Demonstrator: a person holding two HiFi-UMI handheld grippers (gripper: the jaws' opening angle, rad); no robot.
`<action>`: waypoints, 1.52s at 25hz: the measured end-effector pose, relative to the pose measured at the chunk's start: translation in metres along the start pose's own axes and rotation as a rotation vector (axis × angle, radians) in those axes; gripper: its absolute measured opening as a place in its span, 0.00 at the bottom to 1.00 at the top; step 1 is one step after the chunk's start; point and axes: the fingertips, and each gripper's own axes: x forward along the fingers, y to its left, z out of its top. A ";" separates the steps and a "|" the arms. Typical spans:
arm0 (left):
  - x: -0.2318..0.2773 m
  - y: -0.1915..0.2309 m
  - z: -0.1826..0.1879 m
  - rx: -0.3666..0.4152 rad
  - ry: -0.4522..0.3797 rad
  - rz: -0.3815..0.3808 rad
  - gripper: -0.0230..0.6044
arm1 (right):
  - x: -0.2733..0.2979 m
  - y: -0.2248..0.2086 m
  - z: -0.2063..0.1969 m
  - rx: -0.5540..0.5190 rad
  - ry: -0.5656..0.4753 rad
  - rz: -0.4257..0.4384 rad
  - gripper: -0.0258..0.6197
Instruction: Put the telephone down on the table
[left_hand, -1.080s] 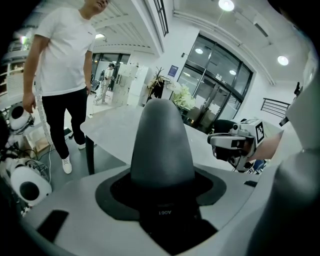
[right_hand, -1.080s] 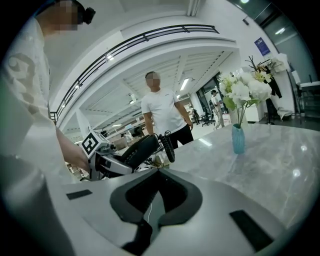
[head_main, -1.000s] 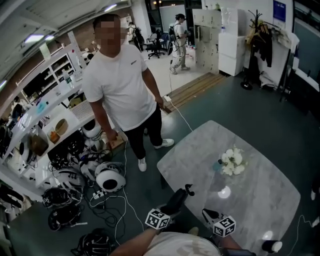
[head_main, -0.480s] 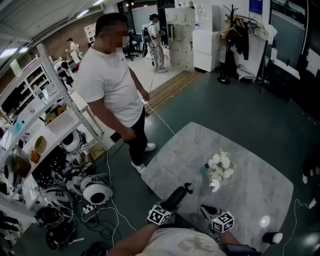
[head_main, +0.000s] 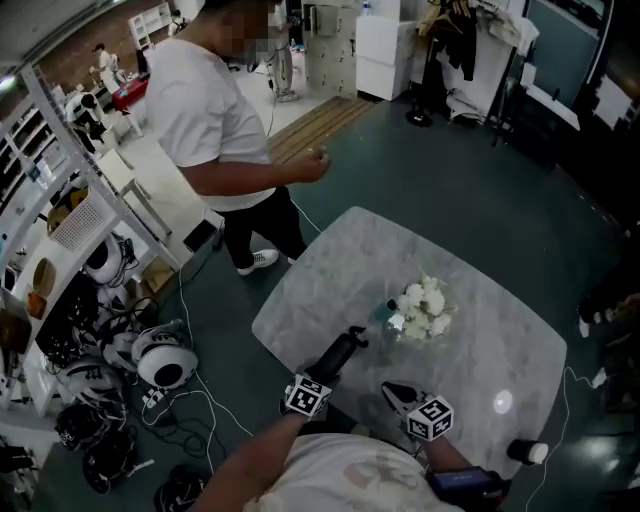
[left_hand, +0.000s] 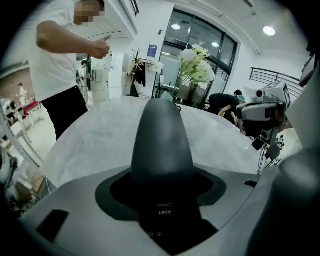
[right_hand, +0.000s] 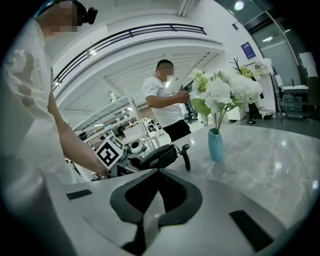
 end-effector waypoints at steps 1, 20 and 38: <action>0.005 0.002 -0.001 0.003 0.006 0.003 0.47 | 0.002 -0.001 -0.001 -0.001 0.007 0.001 0.06; 0.061 0.019 0.021 0.068 0.041 0.003 0.47 | 0.002 -0.011 -0.005 0.029 0.078 -0.025 0.06; 0.074 0.019 0.027 0.175 0.105 0.022 0.52 | 0.001 -0.011 -0.007 0.059 0.065 -0.057 0.06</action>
